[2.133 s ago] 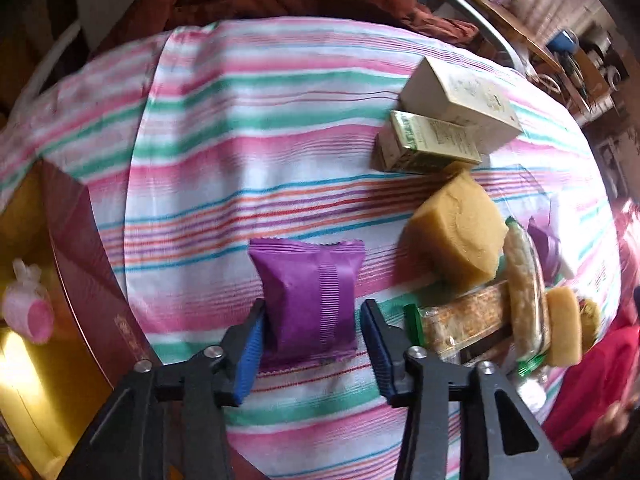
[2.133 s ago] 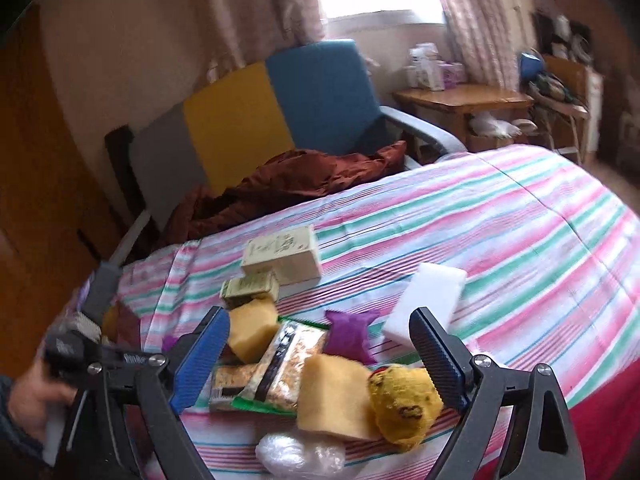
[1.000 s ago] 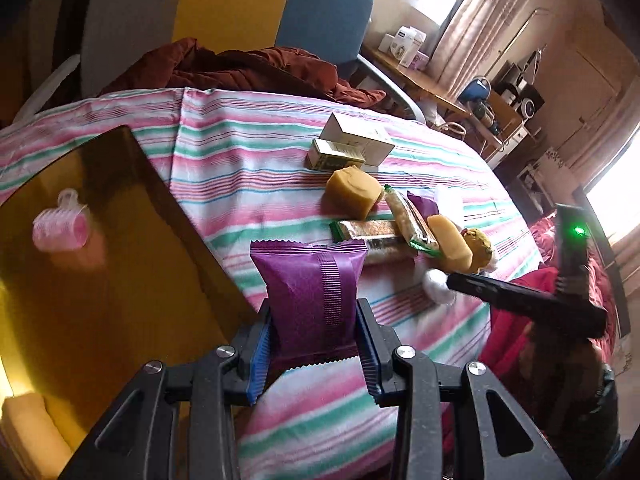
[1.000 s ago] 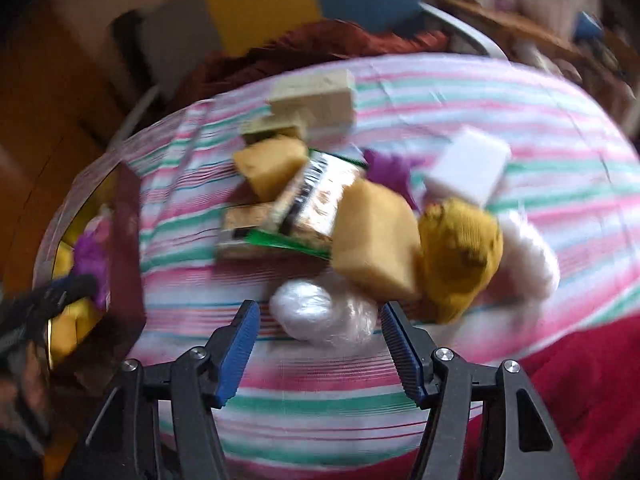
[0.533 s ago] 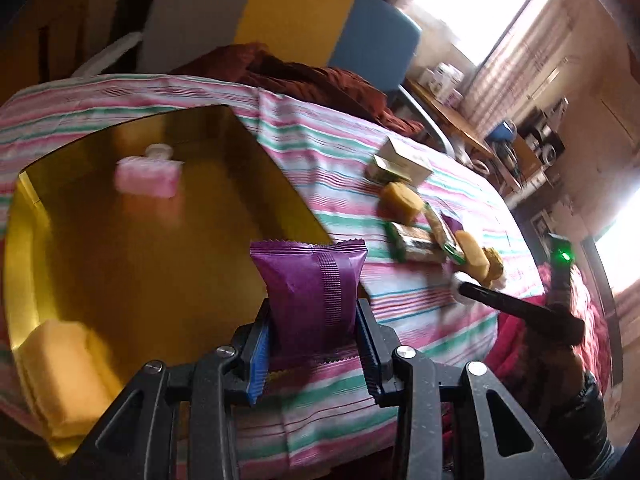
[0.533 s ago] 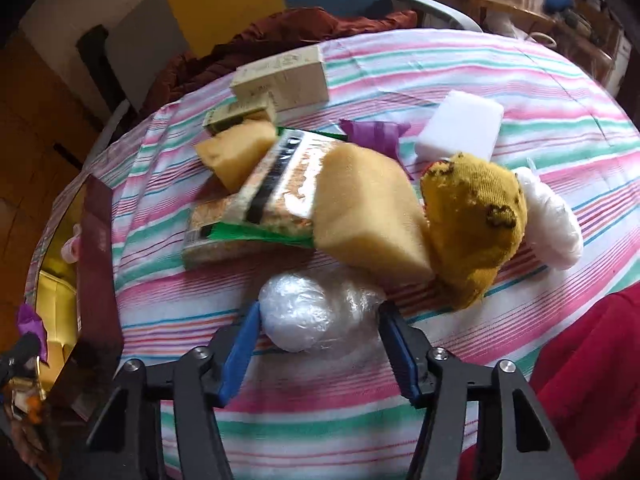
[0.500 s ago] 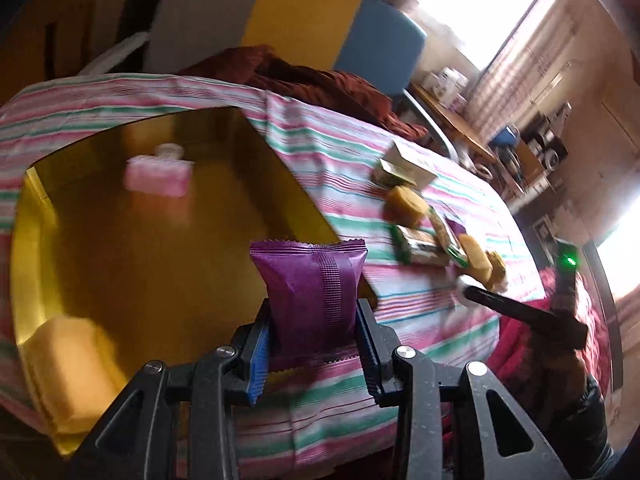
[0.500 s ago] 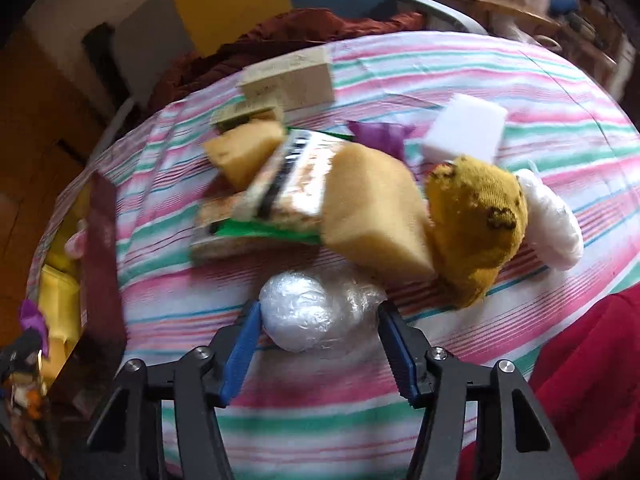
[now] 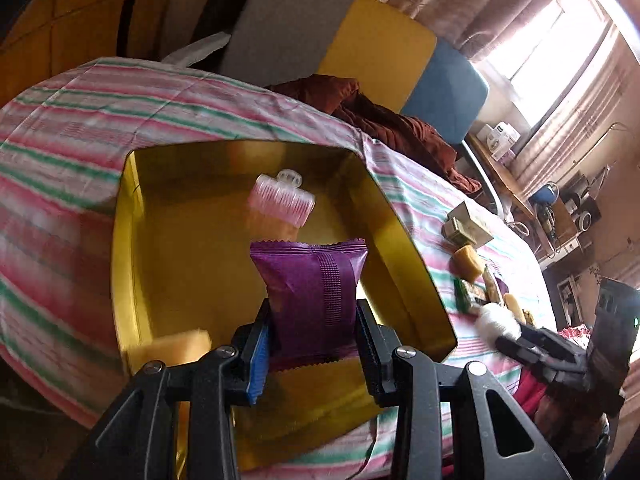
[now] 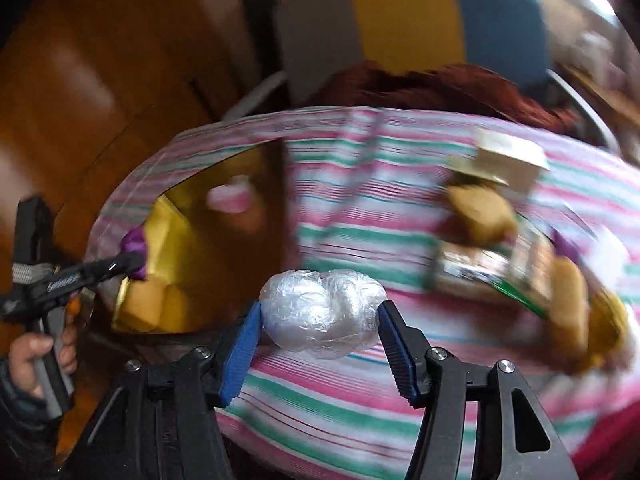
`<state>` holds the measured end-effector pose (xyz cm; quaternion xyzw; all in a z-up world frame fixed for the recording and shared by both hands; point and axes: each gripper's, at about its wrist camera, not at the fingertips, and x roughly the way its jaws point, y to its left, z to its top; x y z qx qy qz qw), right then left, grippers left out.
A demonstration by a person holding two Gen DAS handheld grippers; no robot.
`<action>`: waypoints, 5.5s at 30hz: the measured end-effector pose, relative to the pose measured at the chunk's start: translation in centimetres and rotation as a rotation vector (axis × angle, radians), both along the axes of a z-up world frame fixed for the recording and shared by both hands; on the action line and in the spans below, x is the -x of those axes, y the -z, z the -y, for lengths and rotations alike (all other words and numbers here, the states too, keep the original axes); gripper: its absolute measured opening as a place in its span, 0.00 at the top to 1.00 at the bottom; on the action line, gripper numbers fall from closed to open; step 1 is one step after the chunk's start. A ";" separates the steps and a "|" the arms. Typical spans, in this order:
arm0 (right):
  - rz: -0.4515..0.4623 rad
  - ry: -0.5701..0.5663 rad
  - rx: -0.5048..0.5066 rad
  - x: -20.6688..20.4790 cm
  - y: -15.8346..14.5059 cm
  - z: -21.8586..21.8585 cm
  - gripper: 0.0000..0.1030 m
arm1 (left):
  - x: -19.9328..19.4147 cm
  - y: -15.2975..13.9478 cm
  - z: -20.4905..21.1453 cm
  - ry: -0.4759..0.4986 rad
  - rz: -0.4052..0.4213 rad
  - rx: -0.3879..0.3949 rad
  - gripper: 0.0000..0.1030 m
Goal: Organize objects
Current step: 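Drop the purple packet into the tray with the left tool while the right tool places the ball there, then withdraw both tools from the tray toward the remaining items, then grasp the cracker packet with the left tool and lift it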
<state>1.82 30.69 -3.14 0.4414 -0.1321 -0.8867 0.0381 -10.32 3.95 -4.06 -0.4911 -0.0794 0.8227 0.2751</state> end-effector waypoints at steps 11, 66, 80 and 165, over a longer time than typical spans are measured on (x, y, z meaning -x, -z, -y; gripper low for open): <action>0.051 -0.257 -0.016 5.6 1.9 10.6 0.42 | 5.6 -0.7 -3.1 0.043 0.024 -0.053 0.47; -0.111 -0.039 -0.213 2.0 0.9 9.5 0.10 | -7.1 -1.0 -0.4 -0.165 -0.285 0.298 0.42; -0.086 0.026 -0.197 1.8 1.7 6.8 0.10 | -7.0 -0.3 -1.8 -0.087 -0.251 0.280 0.42; 0.025 0.759 0.030 -12.1 -1.7 -29.0 0.14 | -11.6 7.2 -27.0 0.691 -0.102 0.318 0.50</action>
